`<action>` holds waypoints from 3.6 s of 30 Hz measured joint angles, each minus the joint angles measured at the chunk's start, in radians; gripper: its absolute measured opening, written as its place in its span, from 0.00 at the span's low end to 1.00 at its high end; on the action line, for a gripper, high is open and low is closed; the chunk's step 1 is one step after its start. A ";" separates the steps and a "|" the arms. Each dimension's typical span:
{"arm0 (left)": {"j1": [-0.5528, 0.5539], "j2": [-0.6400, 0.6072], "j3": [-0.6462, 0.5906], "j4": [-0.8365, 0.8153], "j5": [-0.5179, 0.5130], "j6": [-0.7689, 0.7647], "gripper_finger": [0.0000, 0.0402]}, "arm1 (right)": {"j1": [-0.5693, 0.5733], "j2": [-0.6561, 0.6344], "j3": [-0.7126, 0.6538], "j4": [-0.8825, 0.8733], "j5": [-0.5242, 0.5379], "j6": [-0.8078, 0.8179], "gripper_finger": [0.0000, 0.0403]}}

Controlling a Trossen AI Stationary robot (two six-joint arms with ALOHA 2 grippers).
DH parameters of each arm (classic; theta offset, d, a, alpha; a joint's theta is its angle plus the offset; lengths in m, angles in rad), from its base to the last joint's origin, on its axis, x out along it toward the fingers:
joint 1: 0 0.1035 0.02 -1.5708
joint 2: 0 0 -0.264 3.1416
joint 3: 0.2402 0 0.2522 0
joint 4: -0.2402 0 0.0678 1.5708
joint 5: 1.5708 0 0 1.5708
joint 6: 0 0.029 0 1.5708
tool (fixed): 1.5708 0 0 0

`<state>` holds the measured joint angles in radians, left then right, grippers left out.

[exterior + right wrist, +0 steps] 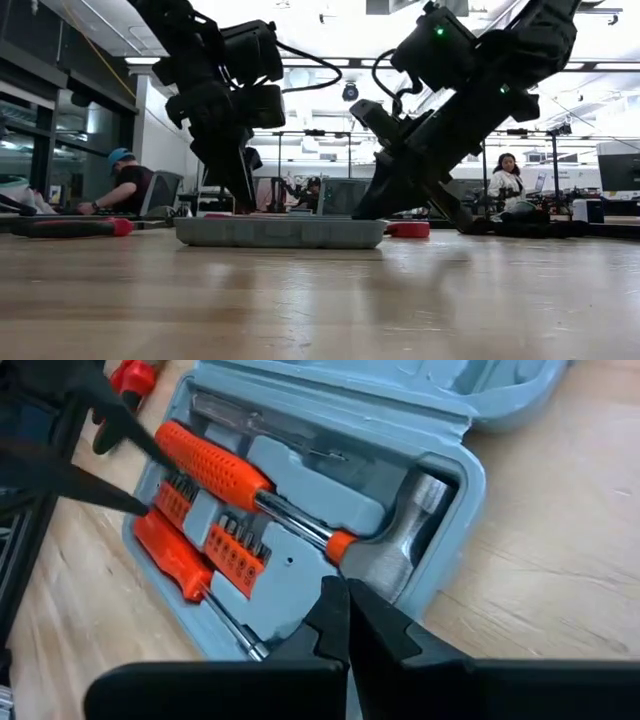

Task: Prefit tool cases
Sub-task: Remove the orange hammer from the gray prefit tool case

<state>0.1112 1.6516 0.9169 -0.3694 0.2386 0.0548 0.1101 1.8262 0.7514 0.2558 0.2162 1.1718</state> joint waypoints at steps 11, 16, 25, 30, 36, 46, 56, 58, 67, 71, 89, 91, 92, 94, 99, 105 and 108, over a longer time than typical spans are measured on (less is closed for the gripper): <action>-0.057 0.000 0.000 -0.028 -0.236 0.137 0.49 | 0.000 0.001 -0.004 0.012 -0.007 -0.001 0.00; -0.110 0.011 -0.006 -0.022 -0.347 0.190 0.49 | 0.001 0.002 -0.004 0.013 -0.002 -0.001 0.00; -0.159 0.130 -0.001 0.040 -0.576 0.177 0.46 | 0.001 0.003 -0.006 0.011 0.010 -0.004 0.00; -0.173 0.185 0.000 0.072 -0.791 0.148 0.45 | 0.003 0.003 -0.005 0.016 0.010 -0.002 0.00; -0.164 0.210 0.000 0.105 -0.798 0.157 0.41 | 0.003 0.004 -0.006 0.014 0.016 -0.002 0.00; -0.117 0.219 0.000 0.113 -0.672 0.169 0.17 | 0.018 0.003 -0.007 0.008 0.056 0.000 0.00; -0.103 0.213 0.072 -0.005 -0.595 0.127 0.17 | 0.041 -0.014 -0.011 0.089 0.095 0.005 0.00; -0.102 0.200 0.086 -0.018 -0.570 0.118 0.16 | 0.048 -0.033 -0.011 0.100 0.105 -0.006 0.00; -0.081 0.126 0.110 -0.058 -0.526 0.084 0.07 | 0.058 -0.170 -0.010 0.116 0.184 -0.095 0.00; -0.070 0.076 0.113 -0.058 -0.529 0.068 0.06 | 0.059 -0.228 -0.010 0.115 0.238 -0.137 0.00; 0.033 -0.166 0.117 -0.080 -0.525 0.043 0.01 | 0.020 -0.396 -0.007 -0.065 0.331 -0.240 0.00; 0.043 -0.162 0.112 -0.072 -0.471 0.043 0.00 | 0.013 -0.392 -0.007 -0.084 0.327 -0.229 0.00; 0.045 -0.157 0.109 -0.067 -0.450 0.042 0.00 | 0.012 -0.392 -0.007 -0.098 0.321 -0.229 0.00; 0.047 -0.140 0.100 -0.062 -0.426 0.043 0.00 | 0.001 -0.391 -0.007 -0.120 0.302 -0.229 0.00; 0.046 -0.074 0.077 -0.039 -0.388 0.059 0.00 | -0.045 -0.379 -0.006 -0.212 0.235 -0.204 0.00; 0.043 0.033 0.077 -0.029 -0.317 0.061 0.00 | -0.114 -0.282 -0.006 -0.177 0.092 -0.209 0.00; 0.036 0.063 0.077 -0.032 -0.317 0.061 0.00 | -0.136 -0.211 -0.006 -0.119 0.055 -0.208 0.00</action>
<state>0.1469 1.7146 0.9936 -0.4017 -0.0788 0.1157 -0.0260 1.6156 0.7451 0.1369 0.2715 0.9642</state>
